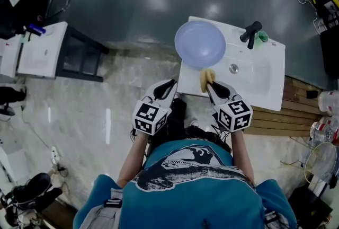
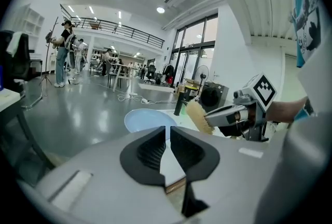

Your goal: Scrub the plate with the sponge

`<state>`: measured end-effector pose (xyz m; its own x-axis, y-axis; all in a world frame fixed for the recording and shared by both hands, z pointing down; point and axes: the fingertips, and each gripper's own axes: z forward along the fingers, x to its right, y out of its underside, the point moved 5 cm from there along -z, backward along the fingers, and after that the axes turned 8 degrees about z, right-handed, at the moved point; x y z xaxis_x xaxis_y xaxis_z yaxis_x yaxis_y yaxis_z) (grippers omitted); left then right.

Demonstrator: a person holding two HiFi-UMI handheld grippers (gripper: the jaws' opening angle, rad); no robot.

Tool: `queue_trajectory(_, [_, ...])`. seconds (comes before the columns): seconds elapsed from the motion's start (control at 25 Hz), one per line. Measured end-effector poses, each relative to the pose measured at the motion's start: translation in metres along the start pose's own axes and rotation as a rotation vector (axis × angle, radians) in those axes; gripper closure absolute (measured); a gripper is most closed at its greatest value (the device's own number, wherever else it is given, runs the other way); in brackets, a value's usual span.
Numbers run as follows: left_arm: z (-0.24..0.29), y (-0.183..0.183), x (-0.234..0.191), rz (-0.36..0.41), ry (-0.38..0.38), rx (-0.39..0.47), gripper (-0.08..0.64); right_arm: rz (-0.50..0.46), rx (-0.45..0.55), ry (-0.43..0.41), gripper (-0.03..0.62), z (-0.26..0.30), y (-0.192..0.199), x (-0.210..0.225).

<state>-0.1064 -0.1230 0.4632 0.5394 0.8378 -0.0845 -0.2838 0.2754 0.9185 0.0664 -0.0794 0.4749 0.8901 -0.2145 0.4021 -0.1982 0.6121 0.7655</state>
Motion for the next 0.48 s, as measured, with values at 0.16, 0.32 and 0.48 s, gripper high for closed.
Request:
queue_trajectory(0.16, [-0.014,-0.002,0.035,-0.012,-0.023,0.029,0.532,-0.008,0.012,-0.035,0.560,-0.024,0.016,-0.007])
queue_trajectory(0.32, [-0.031,0.005,0.073,-0.036,-0.034,0.040,0.546,-0.019,0.019,-0.066,0.560,-0.049,0.034,-0.018])
queue_trajectory(0.48, [-0.043,0.014,0.106,-0.039,-0.040,0.046,0.546,-0.028,0.030,-0.087,0.560,-0.073,0.051,-0.026])
